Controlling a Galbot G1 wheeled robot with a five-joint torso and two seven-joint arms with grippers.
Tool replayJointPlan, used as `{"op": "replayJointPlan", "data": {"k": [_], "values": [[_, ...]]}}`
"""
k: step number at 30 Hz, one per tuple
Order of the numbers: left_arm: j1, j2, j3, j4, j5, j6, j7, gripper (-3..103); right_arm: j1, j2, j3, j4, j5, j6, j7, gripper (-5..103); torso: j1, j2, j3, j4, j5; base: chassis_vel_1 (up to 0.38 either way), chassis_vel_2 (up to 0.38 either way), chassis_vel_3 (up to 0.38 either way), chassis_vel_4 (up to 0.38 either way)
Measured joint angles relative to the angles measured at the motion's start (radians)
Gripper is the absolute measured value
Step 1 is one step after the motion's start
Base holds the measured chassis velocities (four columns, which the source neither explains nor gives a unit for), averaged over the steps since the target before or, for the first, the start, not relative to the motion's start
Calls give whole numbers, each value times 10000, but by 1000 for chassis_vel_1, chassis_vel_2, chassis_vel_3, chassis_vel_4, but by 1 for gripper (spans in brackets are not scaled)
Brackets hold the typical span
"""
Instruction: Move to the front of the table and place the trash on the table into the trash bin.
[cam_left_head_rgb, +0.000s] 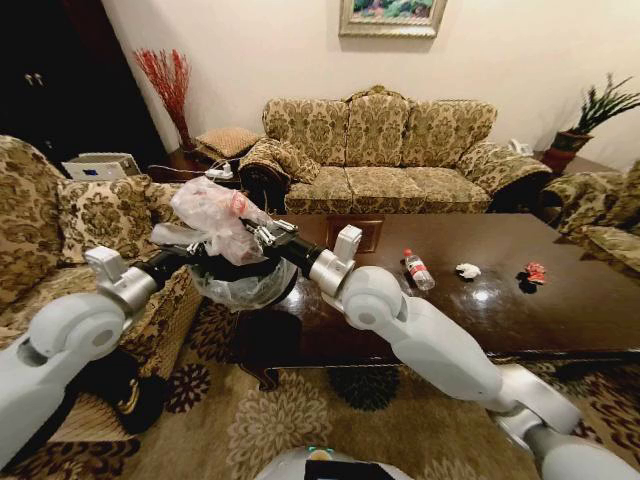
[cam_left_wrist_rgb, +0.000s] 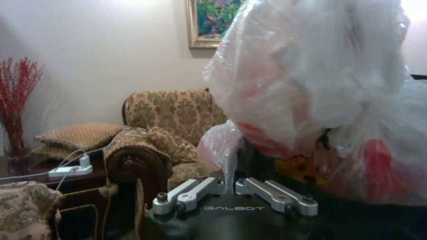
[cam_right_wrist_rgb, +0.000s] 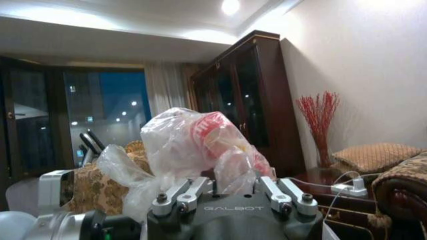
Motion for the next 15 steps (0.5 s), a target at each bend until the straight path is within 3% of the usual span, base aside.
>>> {"op": "replayJointPlan", "data": {"k": [3,8,10,12,15], "values": [[36,6,1,-1,0,8,-1,3,-14,-22,0,1,-15,18,-84,35,0,-1,0,0,0,0,0,0,0],[11,76,2,52,-266,108,-135,3,-249,-261,32,167,-105,42,-313,57,0,0,0,0,0,0,0,0,0],[52,185,-30,63,-790,294,-312,3,-388,-395,91,290,-154,124,-394,68,0,0,0,-1,0,0,0,0,0],[112,256,-89,34,-1053,401,-418,3,-426,-442,128,314,-175,144,-420,68,0,-1,0,-1,-1,0,0,0,0],[430,597,-350,-147,-1737,812,-674,3,-486,-492,221,308,-271,232,-470,84,0,0,0,-1,0,0,0,0,0]]}}
